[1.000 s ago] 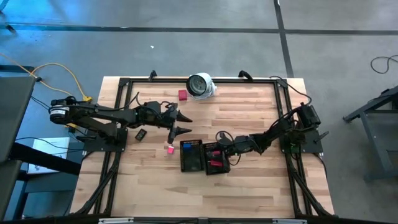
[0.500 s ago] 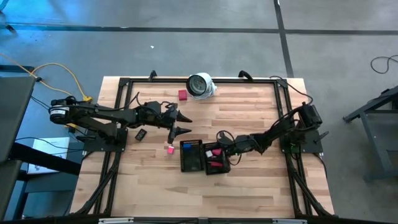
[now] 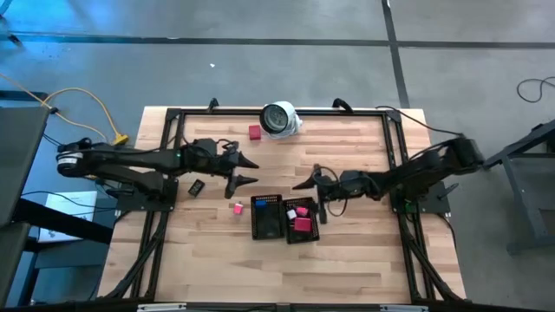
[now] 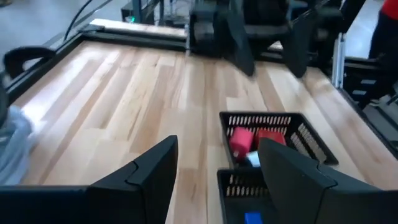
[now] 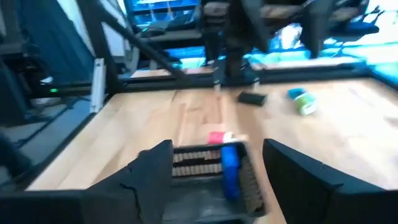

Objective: Pick & Place Office items
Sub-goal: Put the green charger adapter into the right black bin

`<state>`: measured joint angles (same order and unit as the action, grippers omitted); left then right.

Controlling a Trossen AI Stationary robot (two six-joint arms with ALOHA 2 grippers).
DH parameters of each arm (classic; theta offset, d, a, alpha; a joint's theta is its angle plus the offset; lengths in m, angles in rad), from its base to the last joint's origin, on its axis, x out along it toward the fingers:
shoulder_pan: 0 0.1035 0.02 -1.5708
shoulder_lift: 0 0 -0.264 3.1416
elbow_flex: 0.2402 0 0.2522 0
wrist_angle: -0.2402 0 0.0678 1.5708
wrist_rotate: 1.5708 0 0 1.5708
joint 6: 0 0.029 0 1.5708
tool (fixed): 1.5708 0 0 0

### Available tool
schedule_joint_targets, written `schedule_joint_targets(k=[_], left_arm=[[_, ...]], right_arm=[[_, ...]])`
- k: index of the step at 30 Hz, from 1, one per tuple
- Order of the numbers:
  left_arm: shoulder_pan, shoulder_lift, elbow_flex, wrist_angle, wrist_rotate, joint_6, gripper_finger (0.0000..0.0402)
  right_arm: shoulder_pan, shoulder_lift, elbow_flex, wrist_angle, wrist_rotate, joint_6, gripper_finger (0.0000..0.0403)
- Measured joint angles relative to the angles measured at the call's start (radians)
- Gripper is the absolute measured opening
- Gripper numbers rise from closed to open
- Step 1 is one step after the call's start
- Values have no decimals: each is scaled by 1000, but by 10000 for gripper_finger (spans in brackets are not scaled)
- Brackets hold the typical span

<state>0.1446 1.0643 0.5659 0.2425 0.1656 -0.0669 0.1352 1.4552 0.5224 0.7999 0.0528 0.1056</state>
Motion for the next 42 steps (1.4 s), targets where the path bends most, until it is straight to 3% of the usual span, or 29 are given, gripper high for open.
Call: schedule_joint_targets(k=[3,8,14,22,33,38,42], left_arm=[[-12,-85,0,-112,-55,0,217],[-63,-197,0,-312,-198,-34,217],[-141,-229,0,-468,-291,-136,217],[-208,-223,0,-577,-394,-196,217],[-216,-223,0,-595,-399,-203,217],[-210,-223,0,-642,-405,-203,217],[-198,-223,0,-646,-427,-225,217]], right_arm=[[-15,-78,0,-82,27,-47,236],[-18,-178,0,-293,175,-92,236],[-19,-179,-2,-395,290,-69,236],[-51,-155,-1,-308,292,-80,236],[-127,-155,-1,-233,285,-20,236],[-132,-155,-1,-226,281,86,236],[-132,-155,-1,-236,206,70,236]])
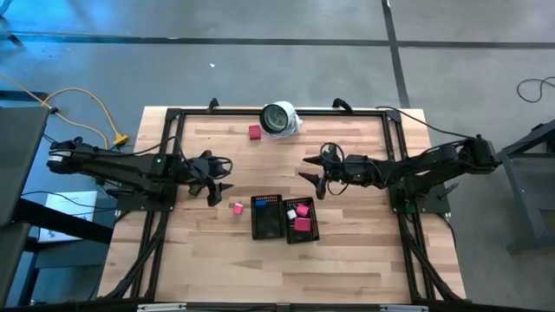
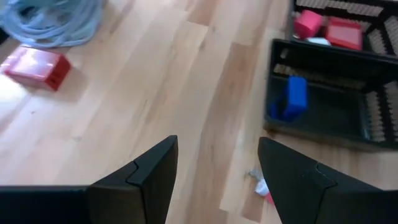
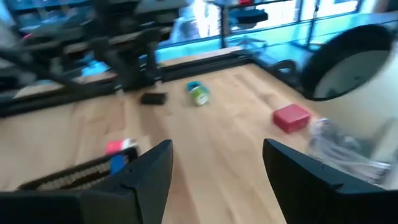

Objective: Pick & Place Office items
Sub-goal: Put the green charger adapter into the right black bin

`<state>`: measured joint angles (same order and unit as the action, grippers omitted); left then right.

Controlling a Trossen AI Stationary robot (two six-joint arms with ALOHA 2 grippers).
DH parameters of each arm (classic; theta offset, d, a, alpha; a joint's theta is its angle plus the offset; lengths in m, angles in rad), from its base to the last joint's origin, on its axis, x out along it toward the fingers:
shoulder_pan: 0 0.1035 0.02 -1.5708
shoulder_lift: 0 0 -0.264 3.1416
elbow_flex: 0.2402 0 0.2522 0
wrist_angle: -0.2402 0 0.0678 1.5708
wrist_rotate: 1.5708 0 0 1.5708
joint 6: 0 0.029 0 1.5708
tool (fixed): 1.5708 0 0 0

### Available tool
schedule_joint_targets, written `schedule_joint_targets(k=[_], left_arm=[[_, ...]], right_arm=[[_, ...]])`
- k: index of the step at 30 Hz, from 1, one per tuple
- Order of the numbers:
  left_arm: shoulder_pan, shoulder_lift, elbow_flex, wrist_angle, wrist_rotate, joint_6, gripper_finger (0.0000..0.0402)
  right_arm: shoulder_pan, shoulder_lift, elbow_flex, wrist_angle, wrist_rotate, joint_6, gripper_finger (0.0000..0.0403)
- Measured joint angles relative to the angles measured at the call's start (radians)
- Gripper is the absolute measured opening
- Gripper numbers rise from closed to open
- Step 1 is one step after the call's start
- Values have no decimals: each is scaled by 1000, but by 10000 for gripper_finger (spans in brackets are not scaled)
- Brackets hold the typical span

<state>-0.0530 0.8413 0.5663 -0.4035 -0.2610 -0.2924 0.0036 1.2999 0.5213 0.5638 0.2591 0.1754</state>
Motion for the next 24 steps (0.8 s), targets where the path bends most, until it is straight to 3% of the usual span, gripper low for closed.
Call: schedule_joint_targets(k=[6,13,19,24], left_arm=[[34,0,0,-1,-98,-2,217],[119,0,3,-44,-135,-33,217],[186,31,90,-279,-124,-38,217],[216,96,187,-427,-103,-23,217]], right_arm=[[1,17,1,-1,-162,-75,236],[1,135,2,1,-109,-92,236],[1,271,1,165,-118,-90,236],[3,301,1,254,-218,-66,236]])
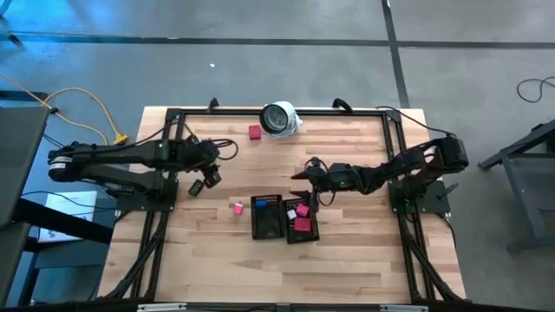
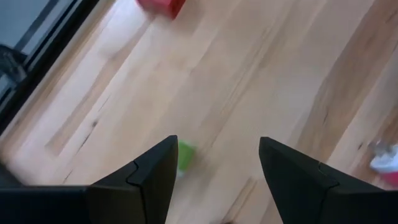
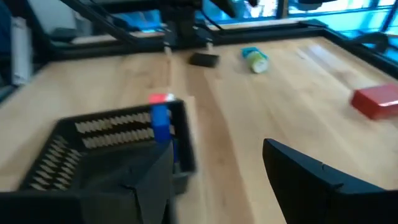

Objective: Pick & Place Office items
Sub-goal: Put the green charger adapter into the right black bin

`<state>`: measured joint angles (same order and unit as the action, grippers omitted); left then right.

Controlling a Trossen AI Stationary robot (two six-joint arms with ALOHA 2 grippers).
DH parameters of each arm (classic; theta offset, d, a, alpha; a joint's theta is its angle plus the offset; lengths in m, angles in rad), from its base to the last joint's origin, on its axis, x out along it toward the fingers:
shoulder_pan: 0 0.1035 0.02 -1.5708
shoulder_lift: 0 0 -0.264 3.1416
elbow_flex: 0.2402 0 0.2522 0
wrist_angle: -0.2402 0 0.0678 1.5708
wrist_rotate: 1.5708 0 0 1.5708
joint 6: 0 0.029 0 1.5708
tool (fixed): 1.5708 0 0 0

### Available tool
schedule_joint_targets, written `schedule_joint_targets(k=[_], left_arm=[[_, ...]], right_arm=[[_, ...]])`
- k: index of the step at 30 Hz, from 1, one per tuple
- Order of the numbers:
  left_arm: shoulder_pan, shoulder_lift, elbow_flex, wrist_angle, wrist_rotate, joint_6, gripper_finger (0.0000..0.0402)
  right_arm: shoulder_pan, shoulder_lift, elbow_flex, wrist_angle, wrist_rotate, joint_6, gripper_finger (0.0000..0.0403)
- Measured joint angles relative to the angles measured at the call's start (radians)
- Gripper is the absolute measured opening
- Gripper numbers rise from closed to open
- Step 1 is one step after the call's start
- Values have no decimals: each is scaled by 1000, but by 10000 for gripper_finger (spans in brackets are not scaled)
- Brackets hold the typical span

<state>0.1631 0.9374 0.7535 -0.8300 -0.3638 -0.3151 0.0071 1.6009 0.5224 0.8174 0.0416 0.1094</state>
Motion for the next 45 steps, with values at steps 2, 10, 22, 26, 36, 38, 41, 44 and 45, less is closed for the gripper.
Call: schedule_joint_targets(k=[2,10,22,26,36,38,41,44,45], left_arm=[[19,34,23,-35,2,19,217],[106,228,45,-102,36,149,217],[170,432,45,-101,-23,290,217],[170,433,45,-82,-26,319,217],[168,433,45,-19,-3,377,217],[168,433,45,-19,17,387,217],[170,433,45,-18,30,391,217],[178,433,45,-9,33,398,217],[182,433,45,-1,33,398,217]], right_arm=[[0,0,0,7,-29,24,236],[0,0,0,3,-95,51,236],[0,0,0,-5,-129,48,236],[0,0,0,-28,-130,46,236],[-1,0,-1,-51,-126,23,236],[-1,0,-1,-51,-125,20,236],[-1,0,-1,-52,-123,17,236],[-1,0,-1,-51,-123,17,236],[-1,0,-1,-51,-123,17,236]])
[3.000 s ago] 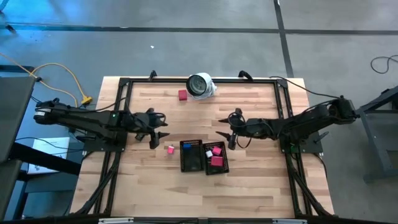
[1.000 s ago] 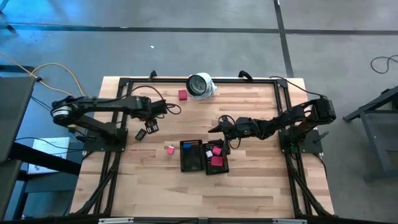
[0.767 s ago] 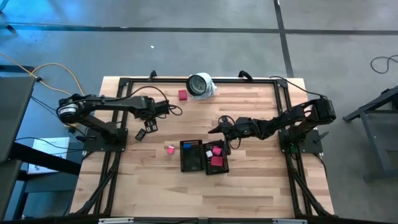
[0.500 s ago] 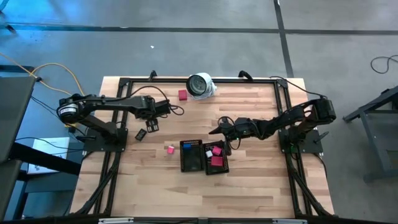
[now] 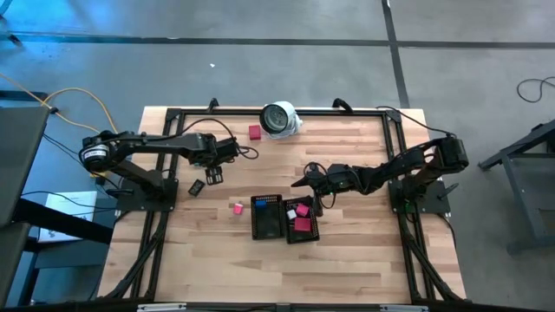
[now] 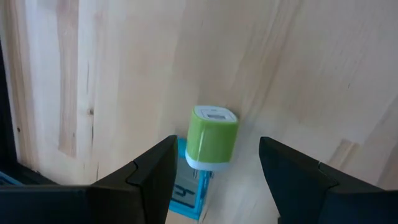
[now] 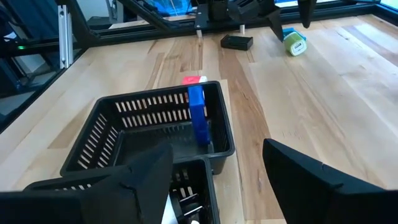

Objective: Pick & Place Office items
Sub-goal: Put the green charger adapter into the right black bin

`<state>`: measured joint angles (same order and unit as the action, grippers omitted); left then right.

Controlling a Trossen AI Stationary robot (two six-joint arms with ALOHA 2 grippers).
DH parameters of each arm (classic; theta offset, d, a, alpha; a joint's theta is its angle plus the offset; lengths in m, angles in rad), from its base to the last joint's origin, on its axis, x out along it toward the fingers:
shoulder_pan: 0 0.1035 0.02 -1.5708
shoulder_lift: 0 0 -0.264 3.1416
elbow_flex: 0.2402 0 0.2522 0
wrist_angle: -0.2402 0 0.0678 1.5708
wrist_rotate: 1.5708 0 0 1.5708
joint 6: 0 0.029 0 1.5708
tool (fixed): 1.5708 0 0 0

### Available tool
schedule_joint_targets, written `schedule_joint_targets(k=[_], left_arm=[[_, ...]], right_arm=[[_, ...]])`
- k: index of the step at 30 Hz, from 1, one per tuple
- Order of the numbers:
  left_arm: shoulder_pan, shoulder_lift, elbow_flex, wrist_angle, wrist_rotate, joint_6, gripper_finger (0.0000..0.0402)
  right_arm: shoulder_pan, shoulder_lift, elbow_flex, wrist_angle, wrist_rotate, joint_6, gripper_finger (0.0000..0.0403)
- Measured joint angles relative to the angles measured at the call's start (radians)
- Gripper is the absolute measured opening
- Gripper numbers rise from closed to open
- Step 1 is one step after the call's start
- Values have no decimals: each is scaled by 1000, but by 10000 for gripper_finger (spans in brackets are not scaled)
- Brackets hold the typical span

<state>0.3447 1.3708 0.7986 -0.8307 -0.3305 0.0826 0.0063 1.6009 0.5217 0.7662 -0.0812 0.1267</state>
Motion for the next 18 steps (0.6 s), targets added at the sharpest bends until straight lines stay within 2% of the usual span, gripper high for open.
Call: schedule_joint_targets(k=[7,18], left_arm=[[9,14,0,13,2,0,217],[17,154,0,13,-17,4,217]], right_arm=[[0,0,0,0,-4,0,236],[0,0,0,0,-6,0,236]])
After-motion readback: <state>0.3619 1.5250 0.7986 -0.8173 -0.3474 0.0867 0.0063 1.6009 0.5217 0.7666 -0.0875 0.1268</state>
